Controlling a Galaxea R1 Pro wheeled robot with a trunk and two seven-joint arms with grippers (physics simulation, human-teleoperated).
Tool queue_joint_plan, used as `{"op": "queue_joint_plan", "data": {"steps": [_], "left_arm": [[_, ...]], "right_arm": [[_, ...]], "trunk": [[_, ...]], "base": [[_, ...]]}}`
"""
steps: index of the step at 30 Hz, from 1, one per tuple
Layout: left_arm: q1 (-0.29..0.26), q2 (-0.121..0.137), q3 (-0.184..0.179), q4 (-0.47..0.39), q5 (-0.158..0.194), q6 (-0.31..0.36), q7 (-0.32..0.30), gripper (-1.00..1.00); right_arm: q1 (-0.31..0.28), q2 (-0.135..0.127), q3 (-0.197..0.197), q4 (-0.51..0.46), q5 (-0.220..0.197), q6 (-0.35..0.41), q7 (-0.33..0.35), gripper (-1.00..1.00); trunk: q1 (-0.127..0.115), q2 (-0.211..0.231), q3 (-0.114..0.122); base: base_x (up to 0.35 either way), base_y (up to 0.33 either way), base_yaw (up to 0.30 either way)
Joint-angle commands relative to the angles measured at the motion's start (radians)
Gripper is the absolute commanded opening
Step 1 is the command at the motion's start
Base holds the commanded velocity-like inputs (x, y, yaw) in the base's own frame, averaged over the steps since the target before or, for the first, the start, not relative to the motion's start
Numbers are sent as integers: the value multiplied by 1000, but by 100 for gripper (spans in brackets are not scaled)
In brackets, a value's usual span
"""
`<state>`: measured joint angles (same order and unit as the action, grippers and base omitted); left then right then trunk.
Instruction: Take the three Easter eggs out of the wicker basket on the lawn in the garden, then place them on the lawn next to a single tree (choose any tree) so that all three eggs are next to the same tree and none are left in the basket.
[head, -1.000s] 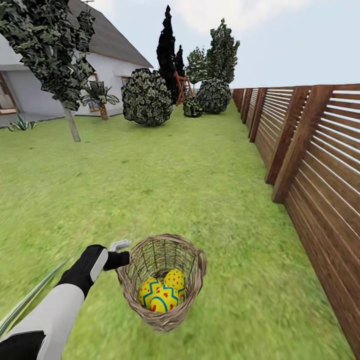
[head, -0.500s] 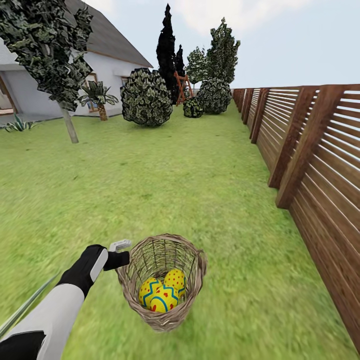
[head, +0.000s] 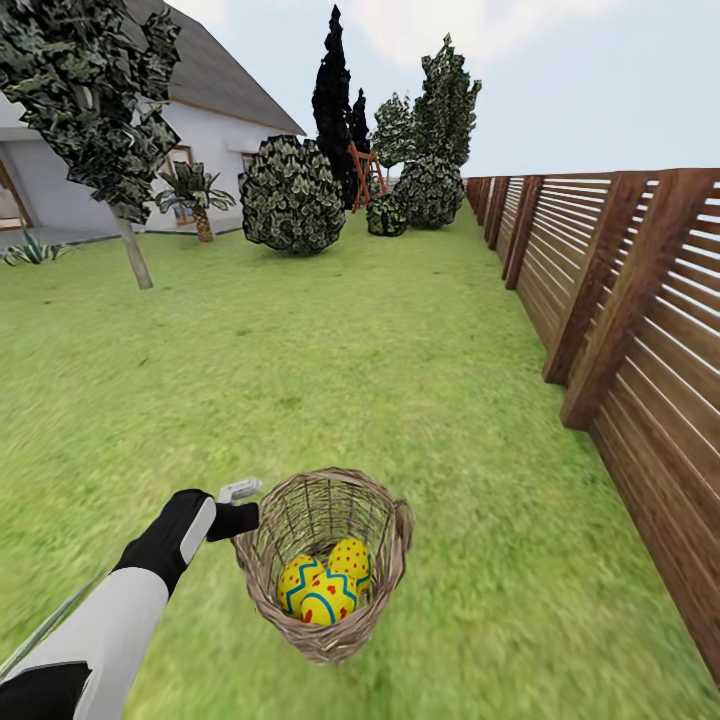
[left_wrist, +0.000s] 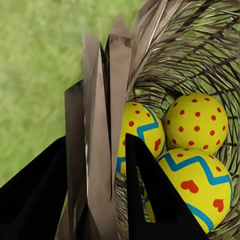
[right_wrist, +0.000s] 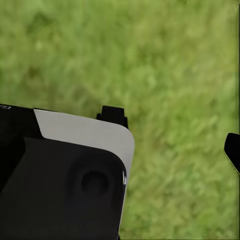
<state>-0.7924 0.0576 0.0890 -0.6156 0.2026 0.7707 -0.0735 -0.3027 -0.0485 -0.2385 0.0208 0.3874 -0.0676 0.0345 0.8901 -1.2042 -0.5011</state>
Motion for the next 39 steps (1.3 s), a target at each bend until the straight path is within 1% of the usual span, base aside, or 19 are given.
{"op": "queue_joint_plan", "data": {"steps": [1,6,9,14,17,26,39], "left_arm": [[-1,0,4,-1,9,5,-4,-100],[-1,0,4,-1,8,5,-3,-100],[-1,1,4,-1,8,5,-3,-100],[-1,0,4,-1,9,5,-3,-100],[-1,0,4,-1,8,5,-3,-100],[-1,-1,3,-1,9,5,-3,-100],[-1,0,3,-1,9,5,-3,-100]], "right_arm": [[-1,-1,-8,2,7,-5,3,100],[-1,2,-8,3,7,-5,4,100],[-1,-2,-8,2,7,-5,3,100],[-1,6,-8,2,9,-4,4,100],[-1,1,-8,4,12,3,12,100],[-1,-2,-7,2,11,4,5,100],[-1,6,-7,2,13,0,4,100]], "trunk": [[1,-1,-1],[1,-1,-1],[1,-1,-1],[1,-1,-1],[1,-1,-1],[1,-1,-1],[1,-1,-1]], "base": [[325,0,0],[325,0,0],[325,0,0],[325,0,0],[325,0,42],[325,0,275],[325,0,291]]}}
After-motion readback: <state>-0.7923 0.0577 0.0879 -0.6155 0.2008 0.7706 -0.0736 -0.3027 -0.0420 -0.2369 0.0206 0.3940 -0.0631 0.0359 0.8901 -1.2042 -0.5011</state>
